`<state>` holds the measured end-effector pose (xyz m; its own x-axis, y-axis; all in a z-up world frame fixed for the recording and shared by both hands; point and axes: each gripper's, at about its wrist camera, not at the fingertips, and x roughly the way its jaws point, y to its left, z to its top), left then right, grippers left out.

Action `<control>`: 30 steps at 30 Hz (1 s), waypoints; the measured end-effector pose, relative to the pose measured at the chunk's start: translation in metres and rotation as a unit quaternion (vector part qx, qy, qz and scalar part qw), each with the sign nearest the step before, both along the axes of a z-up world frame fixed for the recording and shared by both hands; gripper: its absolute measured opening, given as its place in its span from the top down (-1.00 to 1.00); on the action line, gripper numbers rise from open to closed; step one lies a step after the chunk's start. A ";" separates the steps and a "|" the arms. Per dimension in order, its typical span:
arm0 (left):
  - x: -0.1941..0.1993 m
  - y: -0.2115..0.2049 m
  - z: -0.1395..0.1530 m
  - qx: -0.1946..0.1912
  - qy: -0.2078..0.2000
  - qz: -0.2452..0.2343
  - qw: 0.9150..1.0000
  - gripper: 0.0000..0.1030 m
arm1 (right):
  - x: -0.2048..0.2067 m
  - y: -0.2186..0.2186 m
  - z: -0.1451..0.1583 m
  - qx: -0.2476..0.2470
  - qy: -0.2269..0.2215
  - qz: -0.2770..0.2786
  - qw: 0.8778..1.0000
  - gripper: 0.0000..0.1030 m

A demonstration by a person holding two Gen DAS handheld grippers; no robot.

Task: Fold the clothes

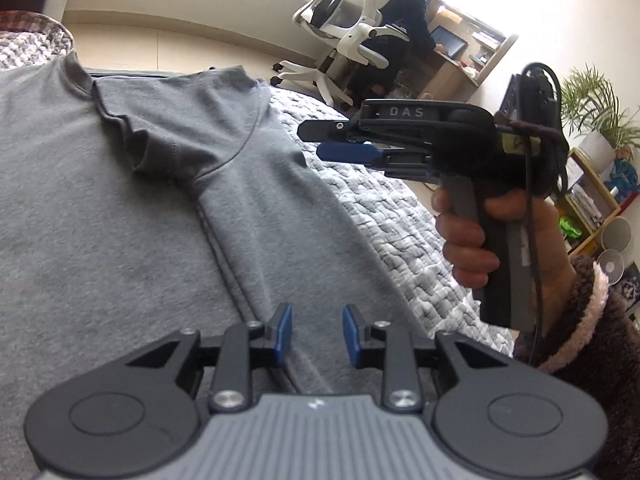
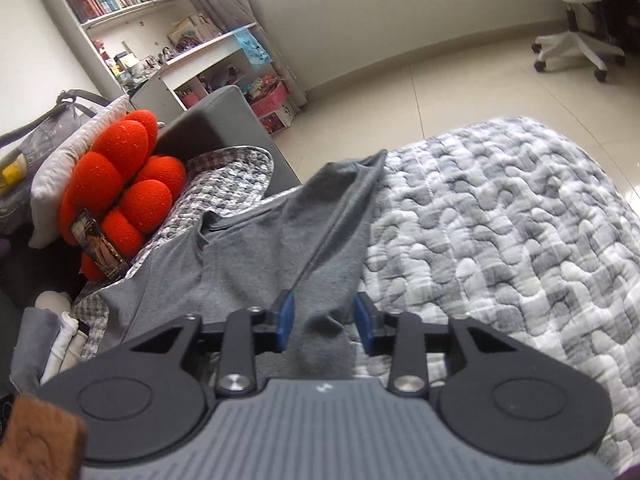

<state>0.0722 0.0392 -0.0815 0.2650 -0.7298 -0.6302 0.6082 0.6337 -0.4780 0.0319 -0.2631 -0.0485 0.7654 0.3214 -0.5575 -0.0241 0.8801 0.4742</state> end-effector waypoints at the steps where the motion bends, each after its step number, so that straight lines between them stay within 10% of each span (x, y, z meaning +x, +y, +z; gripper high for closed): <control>1: 0.001 0.002 0.002 0.000 -0.001 0.005 1.000 0.43 | 0.000 0.003 0.001 -0.003 -0.004 0.005 1.000 0.25; 16: 0.027 0.056 0.018 0.005 -0.024 0.170 0.985 0.10 | 0.018 0.022 -0.008 -0.006 0.012 -0.015 1.000 0.09; 30: 0.039 0.146 0.036 0.069 -0.044 0.411 0.908 -0.16 | 0.008 0.065 0.011 -0.030 -0.014 0.002 0.999 -0.14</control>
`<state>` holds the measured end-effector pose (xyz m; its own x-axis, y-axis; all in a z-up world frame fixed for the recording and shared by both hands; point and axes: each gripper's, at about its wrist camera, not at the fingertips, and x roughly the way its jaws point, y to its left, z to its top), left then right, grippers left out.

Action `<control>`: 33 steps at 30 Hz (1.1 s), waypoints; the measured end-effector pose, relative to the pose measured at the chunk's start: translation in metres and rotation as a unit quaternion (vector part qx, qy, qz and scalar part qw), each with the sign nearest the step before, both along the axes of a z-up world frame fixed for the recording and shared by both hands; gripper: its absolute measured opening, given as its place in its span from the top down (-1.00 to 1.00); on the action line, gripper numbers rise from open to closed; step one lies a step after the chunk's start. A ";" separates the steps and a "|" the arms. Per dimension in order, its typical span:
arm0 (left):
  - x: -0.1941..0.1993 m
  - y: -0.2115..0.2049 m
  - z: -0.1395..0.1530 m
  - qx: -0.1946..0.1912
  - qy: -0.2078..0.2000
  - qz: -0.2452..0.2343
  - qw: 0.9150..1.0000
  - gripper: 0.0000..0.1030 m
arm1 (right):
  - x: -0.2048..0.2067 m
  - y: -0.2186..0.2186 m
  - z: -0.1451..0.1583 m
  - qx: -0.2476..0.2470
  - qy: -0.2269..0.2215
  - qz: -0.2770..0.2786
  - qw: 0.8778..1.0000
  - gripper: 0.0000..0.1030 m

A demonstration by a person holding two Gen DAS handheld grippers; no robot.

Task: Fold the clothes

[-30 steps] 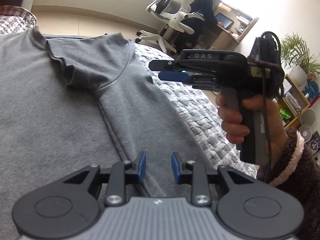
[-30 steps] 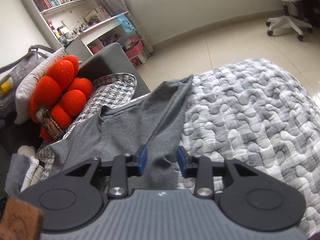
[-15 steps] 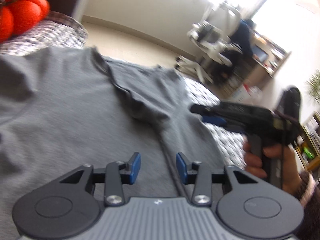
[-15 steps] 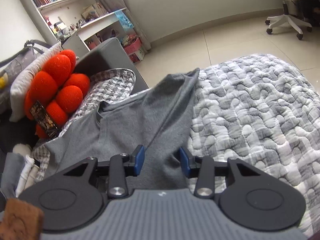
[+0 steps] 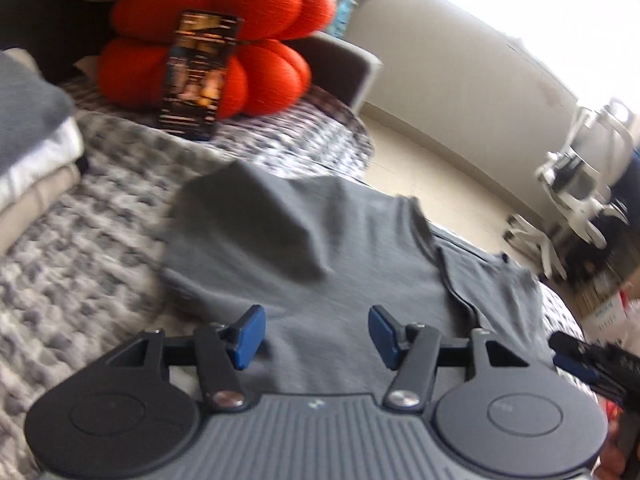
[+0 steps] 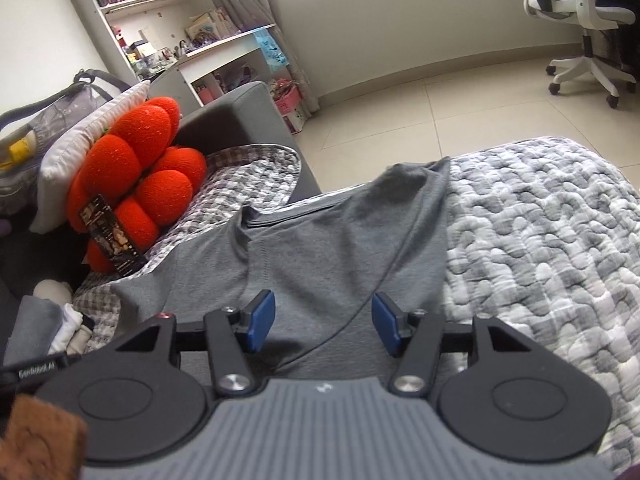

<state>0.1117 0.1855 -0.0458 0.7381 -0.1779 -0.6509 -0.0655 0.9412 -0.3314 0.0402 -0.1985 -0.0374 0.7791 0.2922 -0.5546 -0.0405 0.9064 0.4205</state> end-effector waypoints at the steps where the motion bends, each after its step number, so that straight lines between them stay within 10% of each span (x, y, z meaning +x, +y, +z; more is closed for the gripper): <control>1: 0.000 0.006 0.002 0.009 -0.001 0.013 1.000 -0.19 | 0.000 0.003 0.001 -0.002 0.000 0.002 1.000 -0.16; 5: 0.005 0.034 0.003 0.019 0.011 0.058 0.998 -0.24 | -0.001 0.015 0.001 -0.013 0.004 0.011 1.000 -0.19; 18: 0.014 0.092 -0.030 -0.177 0.086 0.128 0.972 -0.20 | -0.002 0.019 -0.006 -0.004 0.025 0.008 1.000 -0.20; 25: 0.008 0.092 -0.025 -0.160 0.069 0.168 0.970 -0.18 | -0.003 0.017 -0.005 -0.019 0.020 0.002 1.000 -0.20; 33: 0.009 0.051 0.009 -0.140 0.021 0.070 0.987 -0.18 | 0.015 -0.022 0.013 -0.020 0.005 -0.045 0.999 -0.20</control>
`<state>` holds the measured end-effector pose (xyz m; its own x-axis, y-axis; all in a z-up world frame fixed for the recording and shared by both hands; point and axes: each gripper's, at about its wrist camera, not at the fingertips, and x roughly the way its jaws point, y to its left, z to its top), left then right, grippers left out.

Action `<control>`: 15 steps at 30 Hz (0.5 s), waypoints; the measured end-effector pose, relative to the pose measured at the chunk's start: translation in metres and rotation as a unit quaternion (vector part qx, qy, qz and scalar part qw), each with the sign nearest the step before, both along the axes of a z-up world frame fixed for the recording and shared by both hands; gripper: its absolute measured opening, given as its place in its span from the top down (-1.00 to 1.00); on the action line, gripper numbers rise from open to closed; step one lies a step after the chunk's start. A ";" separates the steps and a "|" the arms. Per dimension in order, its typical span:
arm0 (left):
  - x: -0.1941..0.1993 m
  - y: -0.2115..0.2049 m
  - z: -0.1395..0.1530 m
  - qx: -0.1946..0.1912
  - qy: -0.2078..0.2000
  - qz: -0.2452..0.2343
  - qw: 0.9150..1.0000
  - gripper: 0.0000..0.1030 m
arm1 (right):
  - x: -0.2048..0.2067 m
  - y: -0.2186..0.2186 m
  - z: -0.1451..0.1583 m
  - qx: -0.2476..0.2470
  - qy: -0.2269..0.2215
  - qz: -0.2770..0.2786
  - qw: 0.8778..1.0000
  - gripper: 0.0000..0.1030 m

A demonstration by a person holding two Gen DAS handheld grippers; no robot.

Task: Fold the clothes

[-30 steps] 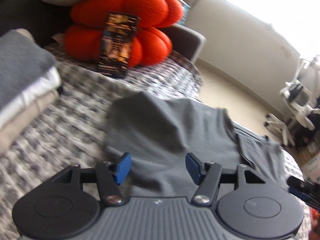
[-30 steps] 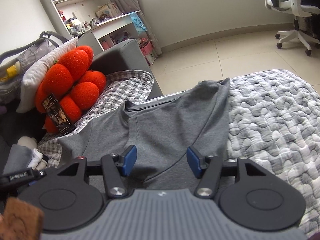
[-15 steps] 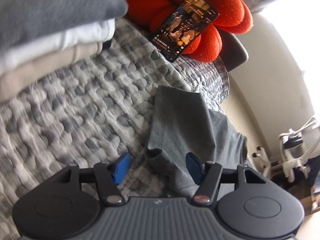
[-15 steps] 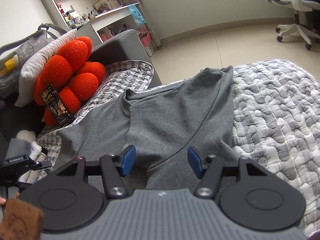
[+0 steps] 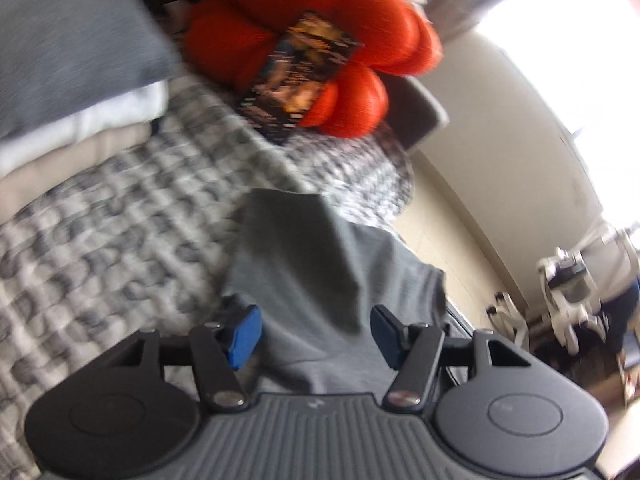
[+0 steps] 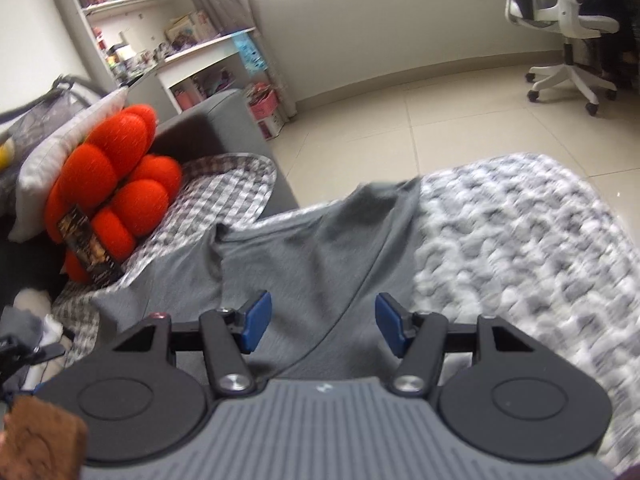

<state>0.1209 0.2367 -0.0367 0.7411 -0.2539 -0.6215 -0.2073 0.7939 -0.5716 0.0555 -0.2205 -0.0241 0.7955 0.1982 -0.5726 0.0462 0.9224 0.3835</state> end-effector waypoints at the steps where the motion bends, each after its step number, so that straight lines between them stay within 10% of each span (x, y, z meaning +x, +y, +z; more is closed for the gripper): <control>1: 0.005 -0.007 0.002 0.005 -0.004 -0.015 1.000 -0.18 | 0.005 -0.007 0.002 0.002 -0.003 -0.001 1.000 -0.20; 15: 0.099 -0.105 -0.020 -0.003 0.021 -0.172 0.985 0.18 | 0.093 -0.085 -0.021 0.106 0.050 -0.008 0.993 0.00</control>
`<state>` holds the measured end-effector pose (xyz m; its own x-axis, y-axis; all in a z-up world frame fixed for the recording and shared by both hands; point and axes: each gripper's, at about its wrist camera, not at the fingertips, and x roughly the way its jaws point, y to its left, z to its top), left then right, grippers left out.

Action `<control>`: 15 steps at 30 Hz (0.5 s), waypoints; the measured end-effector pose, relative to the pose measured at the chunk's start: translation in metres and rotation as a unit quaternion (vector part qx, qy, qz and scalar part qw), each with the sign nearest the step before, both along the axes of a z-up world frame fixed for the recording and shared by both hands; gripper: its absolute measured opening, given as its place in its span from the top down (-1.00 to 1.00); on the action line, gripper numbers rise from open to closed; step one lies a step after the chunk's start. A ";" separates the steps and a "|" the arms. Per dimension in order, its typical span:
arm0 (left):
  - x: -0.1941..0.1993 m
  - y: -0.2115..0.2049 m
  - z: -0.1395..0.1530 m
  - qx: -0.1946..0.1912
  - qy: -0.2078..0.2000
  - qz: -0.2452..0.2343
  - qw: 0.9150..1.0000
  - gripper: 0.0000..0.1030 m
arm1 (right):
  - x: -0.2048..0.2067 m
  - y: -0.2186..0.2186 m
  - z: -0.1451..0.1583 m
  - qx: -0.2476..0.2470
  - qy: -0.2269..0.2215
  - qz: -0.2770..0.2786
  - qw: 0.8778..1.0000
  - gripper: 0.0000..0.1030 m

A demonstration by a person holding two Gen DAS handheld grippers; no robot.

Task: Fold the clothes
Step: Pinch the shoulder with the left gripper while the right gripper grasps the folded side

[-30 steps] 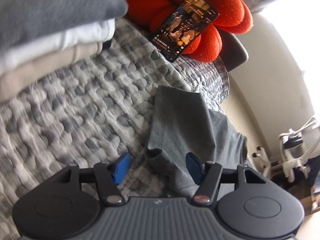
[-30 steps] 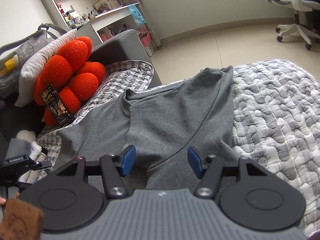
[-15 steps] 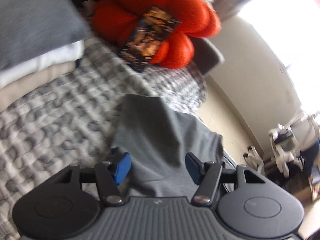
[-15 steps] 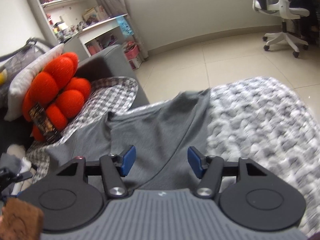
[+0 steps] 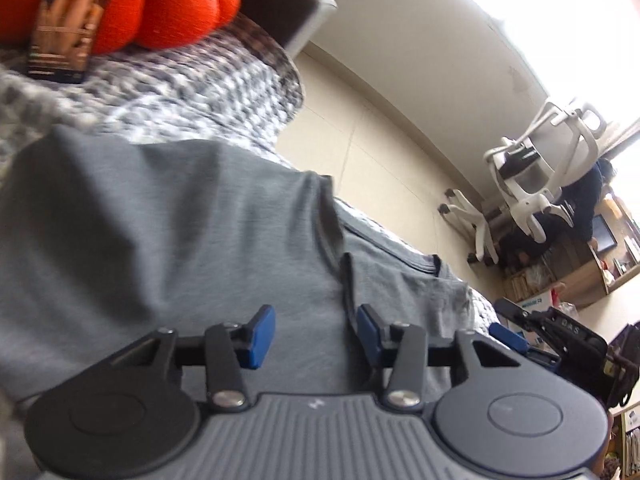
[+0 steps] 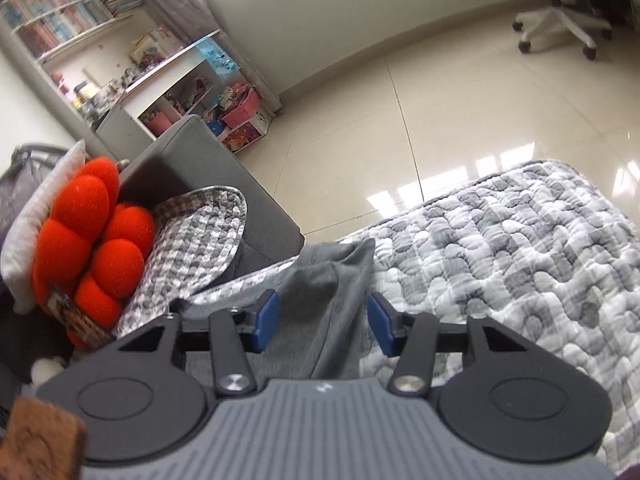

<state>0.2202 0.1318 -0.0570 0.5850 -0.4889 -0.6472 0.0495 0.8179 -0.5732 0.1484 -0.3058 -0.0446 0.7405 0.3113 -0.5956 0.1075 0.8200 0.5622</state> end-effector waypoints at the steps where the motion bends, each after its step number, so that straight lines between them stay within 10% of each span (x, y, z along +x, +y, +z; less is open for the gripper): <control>1: 0.005 -0.006 -0.002 -0.003 -0.002 -0.005 1.000 0.19 | 0.005 -0.005 -0.002 0.011 0.005 -0.005 1.000 0.06; 15: 0.037 -0.052 -0.019 -0.008 -0.012 -0.009 1.000 0.35 | 0.052 -0.004 -0.005 -0.009 0.072 -0.021 0.997 0.23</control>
<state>0.2572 0.0796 -0.0764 0.5913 -0.5090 -0.6255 0.0779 0.8081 -0.5839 0.2005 -0.3098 -0.0493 0.6599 0.2694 -0.7014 0.2203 0.8231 0.5235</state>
